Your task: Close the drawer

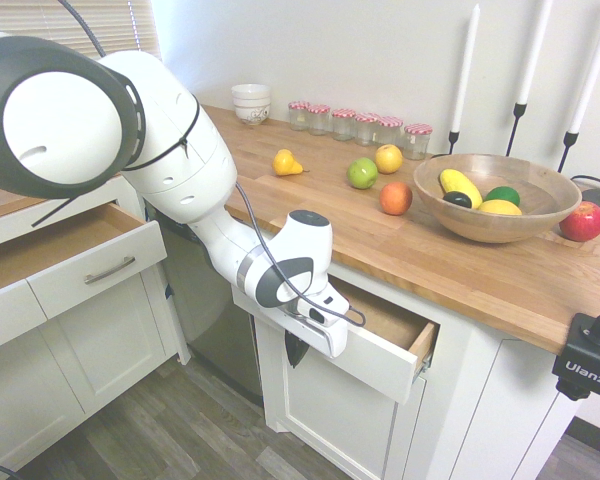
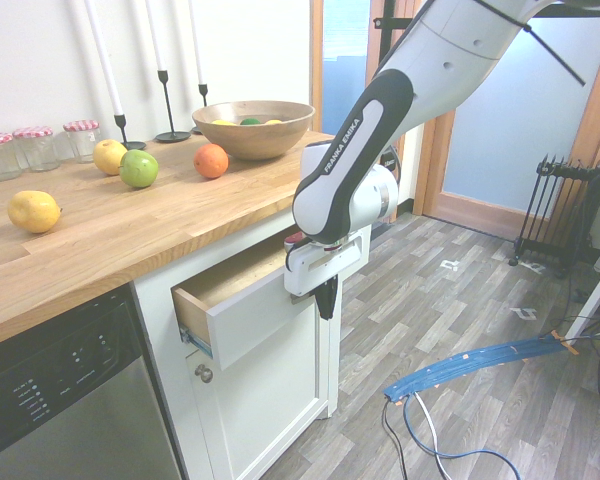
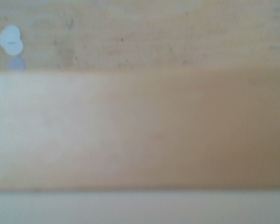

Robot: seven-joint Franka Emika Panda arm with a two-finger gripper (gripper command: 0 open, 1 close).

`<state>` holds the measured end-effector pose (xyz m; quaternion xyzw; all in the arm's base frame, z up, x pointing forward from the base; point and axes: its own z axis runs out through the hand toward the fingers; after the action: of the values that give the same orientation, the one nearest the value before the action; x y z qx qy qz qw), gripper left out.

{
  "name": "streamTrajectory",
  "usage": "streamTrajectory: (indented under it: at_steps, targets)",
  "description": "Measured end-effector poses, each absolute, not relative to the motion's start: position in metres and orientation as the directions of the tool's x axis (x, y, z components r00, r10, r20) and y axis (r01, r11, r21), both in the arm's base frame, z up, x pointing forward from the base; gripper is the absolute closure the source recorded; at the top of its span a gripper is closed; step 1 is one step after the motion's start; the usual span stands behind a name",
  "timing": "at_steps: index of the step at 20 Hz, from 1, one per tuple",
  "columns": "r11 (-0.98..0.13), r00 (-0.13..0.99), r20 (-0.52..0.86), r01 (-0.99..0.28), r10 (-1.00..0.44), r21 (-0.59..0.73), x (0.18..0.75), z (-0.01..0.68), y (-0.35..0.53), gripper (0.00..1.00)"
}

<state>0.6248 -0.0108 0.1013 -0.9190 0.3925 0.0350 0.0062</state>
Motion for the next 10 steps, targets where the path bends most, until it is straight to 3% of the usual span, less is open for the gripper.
streamTrajectory:
  at_steps: [10]
  targets:
    - [-0.691, 0.690, -0.064, -0.722, -0.721, 0.007, 0.673, 0.110, -0.008, 1.00]
